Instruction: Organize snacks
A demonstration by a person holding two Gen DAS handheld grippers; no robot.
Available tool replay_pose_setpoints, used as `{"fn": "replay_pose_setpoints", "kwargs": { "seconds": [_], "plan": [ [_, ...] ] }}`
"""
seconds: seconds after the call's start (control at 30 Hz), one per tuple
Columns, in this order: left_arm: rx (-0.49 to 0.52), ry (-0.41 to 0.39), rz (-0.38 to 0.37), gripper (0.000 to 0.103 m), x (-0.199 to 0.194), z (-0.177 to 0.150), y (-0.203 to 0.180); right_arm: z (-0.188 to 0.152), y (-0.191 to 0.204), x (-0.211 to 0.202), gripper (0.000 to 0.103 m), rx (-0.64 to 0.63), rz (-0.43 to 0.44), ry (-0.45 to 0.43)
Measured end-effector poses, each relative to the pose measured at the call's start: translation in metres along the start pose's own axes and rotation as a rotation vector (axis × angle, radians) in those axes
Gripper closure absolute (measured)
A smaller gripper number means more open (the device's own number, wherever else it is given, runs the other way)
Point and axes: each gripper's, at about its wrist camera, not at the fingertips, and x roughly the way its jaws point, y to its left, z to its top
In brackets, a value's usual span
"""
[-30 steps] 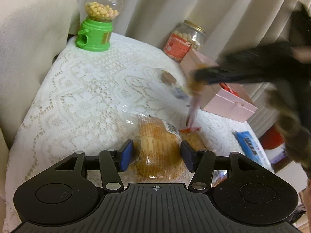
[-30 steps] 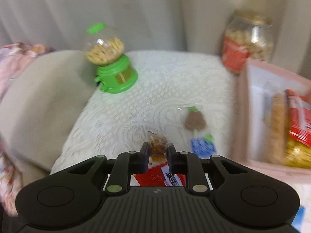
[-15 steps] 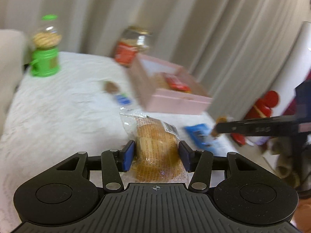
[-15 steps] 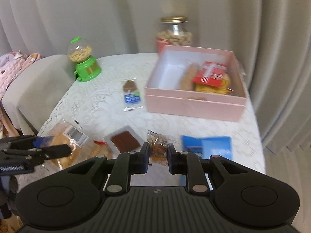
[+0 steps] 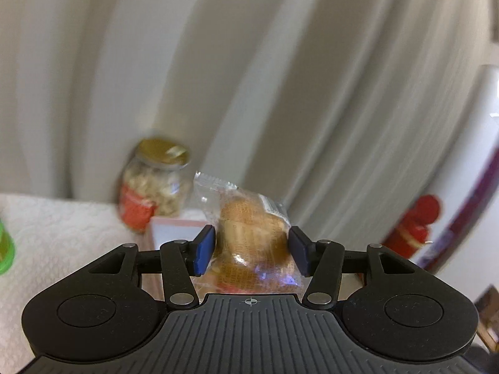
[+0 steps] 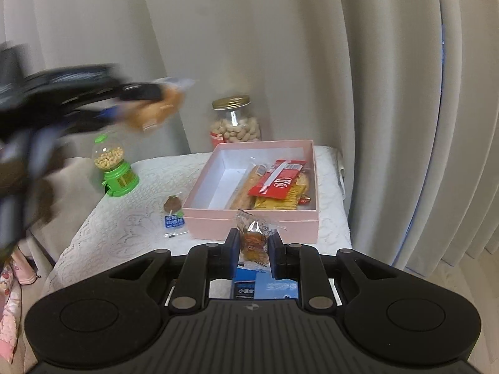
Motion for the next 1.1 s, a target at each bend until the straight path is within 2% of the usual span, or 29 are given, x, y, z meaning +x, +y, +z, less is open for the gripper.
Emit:
{"fn": "replay_pose_setpoints", "kwargs": {
  "seconds": [0.03, 0.13, 0.17, 0.3, 0.4, 0.5, 0.57, 0.63, 0.73, 0.87, 0.93, 1.1],
  "plan": [
    [-0.032, 0.006, 0.028, 0.049, 0.01, 0.001, 0.005, 0.0, -0.001, 0.001, 0.085, 0.001, 0.002, 0.002],
    [-0.054, -0.042, -0.046, 0.049, 0.002, -0.003, 0.016, 0.002, -0.004, 0.001, 0.085, -0.007, 0.008, -0.005],
    [-0.056, -0.057, -0.049, 0.049, -0.004, -0.003, 0.018, 0.003, -0.004, 0.001, 0.085, -0.008, 0.007, -0.008],
    [-0.085, -0.076, 0.016, 0.049, -0.032, -0.005, 0.03, 0.031, -0.002, 0.008, 0.085, 0.002, -0.002, -0.043],
    [-0.086, -0.043, 0.076, 0.049, -0.05, -0.014, 0.038, 0.082, 0.006, 0.021, 0.085, 0.017, 0.019, -0.071],
    [-0.107, -0.008, 0.091, 0.049, -0.058, -0.022, 0.055, 0.147, 0.019, 0.053, 0.082, 0.015, 0.009, -0.055],
    [-0.122, 0.0, 0.119, 0.049, -0.07, -0.029, 0.068, 0.18, 0.025, 0.078, 0.061, 0.032, -0.033, -0.014],
    [-0.136, 0.007, 0.168, 0.049, -0.076, -0.039, 0.085, 0.191, 0.027, 0.092, 0.059, 0.053, -0.07, -0.004],
    [-0.186, 0.043, 0.202, 0.049, -0.079, -0.059, 0.115, 0.176, 0.031, 0.098, 0.059, 0.054, -0.054, 0.025],
    [-0.29, 0.119, 0.204, 0.049, -0.061, -0.084, 0.146, 0.129, 0.036, 0.112, 0.058, 0.045, -0.025, 0.131],
    [-0.312, 0.144, 0.202, 0.049, -0.053, -0.092, 0.153, 0.102, 0.039, 0.114, 0.058, 0.036, 0.0, 0.181],
    [-0.353, 0.192, 0.211, 0.049, -0.017, -0.097, 0.16, 0.04, 0.044, 0.106, 0.053, 0.028, 0.065, 0.237]
  ]
}}
